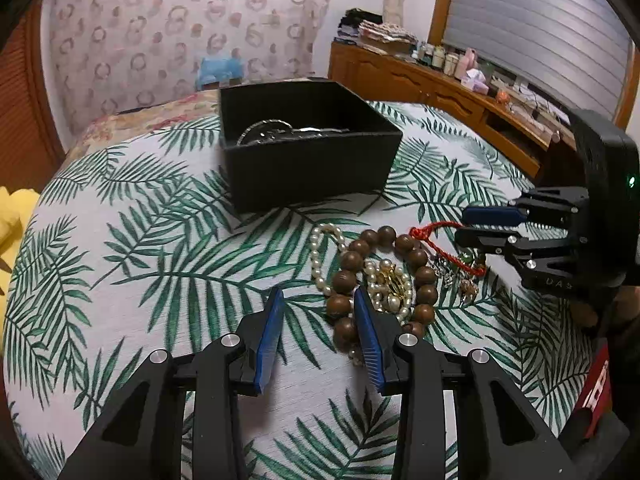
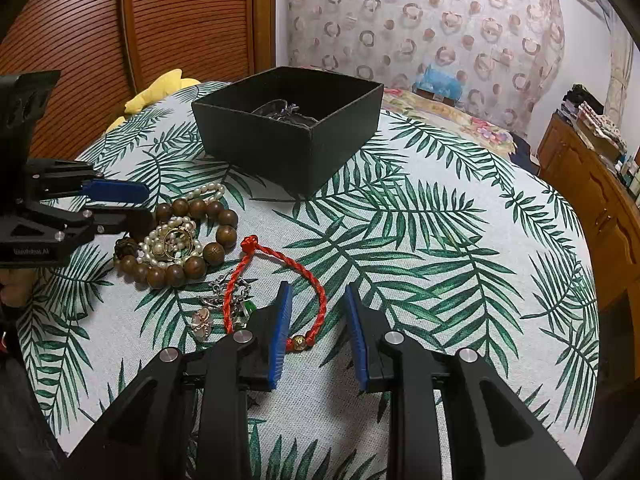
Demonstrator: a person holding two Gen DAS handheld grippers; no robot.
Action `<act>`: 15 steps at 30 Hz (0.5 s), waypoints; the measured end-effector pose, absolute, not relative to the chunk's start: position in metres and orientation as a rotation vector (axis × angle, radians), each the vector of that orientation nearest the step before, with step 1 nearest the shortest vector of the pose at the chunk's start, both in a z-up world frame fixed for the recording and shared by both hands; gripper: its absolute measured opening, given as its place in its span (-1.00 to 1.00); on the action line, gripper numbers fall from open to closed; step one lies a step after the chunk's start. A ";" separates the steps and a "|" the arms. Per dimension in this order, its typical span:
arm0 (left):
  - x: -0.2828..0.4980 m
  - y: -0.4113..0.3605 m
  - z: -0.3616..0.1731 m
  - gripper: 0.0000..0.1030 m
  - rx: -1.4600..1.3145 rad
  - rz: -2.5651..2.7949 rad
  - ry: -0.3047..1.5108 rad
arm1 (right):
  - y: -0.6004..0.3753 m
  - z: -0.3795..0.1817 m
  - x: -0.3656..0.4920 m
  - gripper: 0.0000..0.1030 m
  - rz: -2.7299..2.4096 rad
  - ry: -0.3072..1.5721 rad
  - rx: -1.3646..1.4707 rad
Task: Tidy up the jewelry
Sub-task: 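Grasp the brown wooden bead bracelet with the left tool and lift it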
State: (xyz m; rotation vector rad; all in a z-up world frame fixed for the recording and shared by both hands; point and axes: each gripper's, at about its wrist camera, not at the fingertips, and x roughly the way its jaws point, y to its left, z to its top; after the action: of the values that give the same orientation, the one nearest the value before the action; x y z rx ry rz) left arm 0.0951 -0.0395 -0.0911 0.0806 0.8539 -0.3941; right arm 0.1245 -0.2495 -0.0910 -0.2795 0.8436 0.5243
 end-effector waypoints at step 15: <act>0.075 -0.044 -0.058 -0.76 0.055 -0.420 0.730 | -0.249 -0.091 0.124 -0.44 0.524 0.843 -0.280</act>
State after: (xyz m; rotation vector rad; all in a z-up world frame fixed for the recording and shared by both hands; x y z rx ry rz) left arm 0.0753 -0.0440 -0.0584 0.0551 0.7296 -0.4199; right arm 0.1243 -0.2492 -0.0914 -0.2801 0.8429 0.5239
